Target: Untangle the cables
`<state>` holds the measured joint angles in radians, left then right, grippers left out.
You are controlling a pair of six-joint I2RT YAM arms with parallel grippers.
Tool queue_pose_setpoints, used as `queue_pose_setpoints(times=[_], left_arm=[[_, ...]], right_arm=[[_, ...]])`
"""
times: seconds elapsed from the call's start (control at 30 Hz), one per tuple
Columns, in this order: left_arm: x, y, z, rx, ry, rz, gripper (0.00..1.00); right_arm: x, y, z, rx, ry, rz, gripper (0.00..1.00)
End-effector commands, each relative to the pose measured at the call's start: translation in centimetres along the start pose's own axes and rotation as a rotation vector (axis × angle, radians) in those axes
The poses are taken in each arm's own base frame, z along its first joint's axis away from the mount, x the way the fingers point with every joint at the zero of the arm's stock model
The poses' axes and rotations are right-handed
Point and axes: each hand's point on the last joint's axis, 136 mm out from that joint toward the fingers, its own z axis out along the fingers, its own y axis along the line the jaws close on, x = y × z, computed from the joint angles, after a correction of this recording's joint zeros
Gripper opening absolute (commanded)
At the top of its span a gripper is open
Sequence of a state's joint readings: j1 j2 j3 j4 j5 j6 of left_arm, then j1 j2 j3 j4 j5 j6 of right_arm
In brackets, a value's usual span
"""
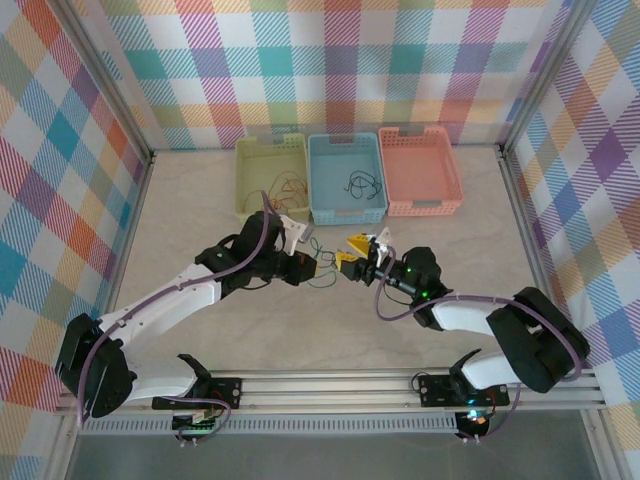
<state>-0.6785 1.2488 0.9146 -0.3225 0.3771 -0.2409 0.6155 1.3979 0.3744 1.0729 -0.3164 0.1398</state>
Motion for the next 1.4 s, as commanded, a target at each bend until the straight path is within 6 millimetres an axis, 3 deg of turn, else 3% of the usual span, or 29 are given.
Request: queue_pose_setpoints(times=[0.0,0.1,0.23,0.43,0.53,0.63,0.87,1.13,1.23,1.37], left_arm=[[-1.1,-1.8,-0.9,0.072,-0.078,0.068,0.00],[-1.3,-2.7,-1.7,0.121,-0.117,0.080,0.00],[-1.6,-4.4,-3.3,0.191,-0.174,0.108,0.00],[-1.8,-6.2,-5.6,0.263,-0.242,0.139,0.00],[-2.0,-6.5,-6.8,0.255,-0.268,0.136,0.00],[-2.3,-6.8,-8.6,0.243,-0.319,0.135,0.00],[-2.8,-7.9,-13.8,0.223,-0.434,0.144,0.00],[-3.2,-8.4,-18.1,0.186,-0.529,0.134,0.00],[-3.7,-8.9,-20.0,0.189,-0.596,0.147,0.00],[-4.0,-9.7,-20.5,0.223,-0.599,0.148,0.00]], right_arm=[[0.0,1.7,1.5,-0.108,0.027,-0.018,0.56],[1.2,2.2,2.4,-0.140,0.076,-0.025,0.56],[2.5,1.1,3.3,-0.089,0.162,0.004,0.53],[3.9,-1.5,3.6,0.054,0.230,0.018,0.39],[4.7,-3.8,3.3,0.187,0.278,0.023,0.26],[5.8,-5.5,2.8,0.279,0.329,0.034,0.16],[6.8,-7.5,2.2,0.384,0.380,0.058,0.08],[7.6,-9.5,1.0,0.481,0.409,0.116,0.06],[7.5,-9.7,0.9,0.489,0.406,0.126,0.15],[7.6,-9.7,1.0,0.491,0.417,0.126,0.23]])
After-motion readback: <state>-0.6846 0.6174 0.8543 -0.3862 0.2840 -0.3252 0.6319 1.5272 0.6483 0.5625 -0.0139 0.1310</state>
